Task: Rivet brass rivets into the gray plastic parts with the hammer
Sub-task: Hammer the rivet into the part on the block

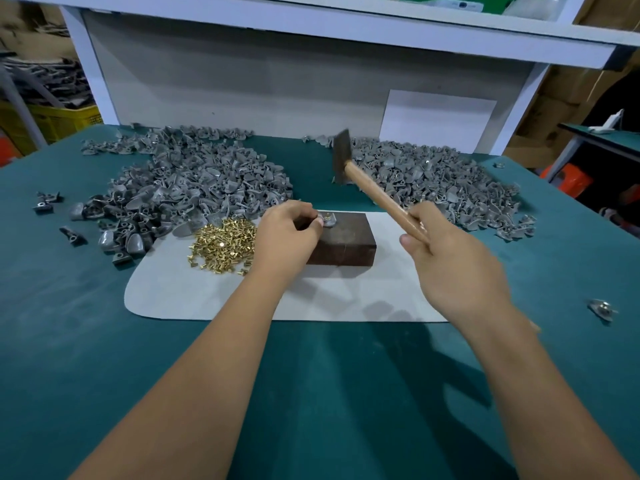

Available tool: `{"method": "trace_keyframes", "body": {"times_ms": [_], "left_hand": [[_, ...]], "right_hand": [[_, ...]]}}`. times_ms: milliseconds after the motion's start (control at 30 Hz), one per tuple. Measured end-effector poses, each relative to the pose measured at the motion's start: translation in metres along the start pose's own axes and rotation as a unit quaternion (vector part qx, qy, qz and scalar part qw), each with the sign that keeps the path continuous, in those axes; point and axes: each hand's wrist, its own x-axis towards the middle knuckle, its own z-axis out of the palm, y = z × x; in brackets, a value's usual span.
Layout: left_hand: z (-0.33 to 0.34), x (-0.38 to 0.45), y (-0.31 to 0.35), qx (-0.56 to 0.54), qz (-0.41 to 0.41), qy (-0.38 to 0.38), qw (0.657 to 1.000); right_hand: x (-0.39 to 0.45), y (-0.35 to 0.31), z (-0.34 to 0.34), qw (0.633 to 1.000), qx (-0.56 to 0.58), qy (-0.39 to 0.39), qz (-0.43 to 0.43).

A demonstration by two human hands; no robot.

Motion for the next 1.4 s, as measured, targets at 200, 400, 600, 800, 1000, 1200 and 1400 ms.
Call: {"method": "trace_keyframes", "body": {"times_ms": [200, 400, 600, 800, 1000, 1200, 1400], "left_hand": [[0.001, 0.002, -0.002, -0.005, -0.013, -0.006, 1.0], [0.001, 0.0, -0.003, -0.028, 0.02, -0.01, 0.999], [0.0, 0.003, -0.005, -0.073, 0.005, -0.037, 0.997], [0.003, 0.004, -0.006, -0.061, 0.006, -0.018, 0.998], [0.001, 0.003, -0.005, -0.086, -0.024, -0.035, 0.995], [0.003, 0.002, -0.006, -0.077, -0.016, -0.022, 0.997], [0.004, 0.002, -0.006, -0.067, -0.016, -0.023, 0.997]], "right_hand": [[-0.005, -0.013, 0.008, 0.996, -0.09, 0.003, -0.029], [-0.011, -0.002, 0.01, 0.998, -0.037, -0.038, 0.02], [-0.018, -0.008, -0.005, 0.999, 0.028, -0.032, 0.02], [-0.024, -0.015, -0.008, 0.997, 0.069, 0.02, 0.013], [-0.021, -0.018, -0.011, 0.998, 0.042, -0.023, 0.031], [-0.025, -0.02, -0.012, 1.0, -0.008, -0.006, 0.029], [-0.027, -0.018, -0.014, 0.998, 0.011, 0.052, 0.033]]}}
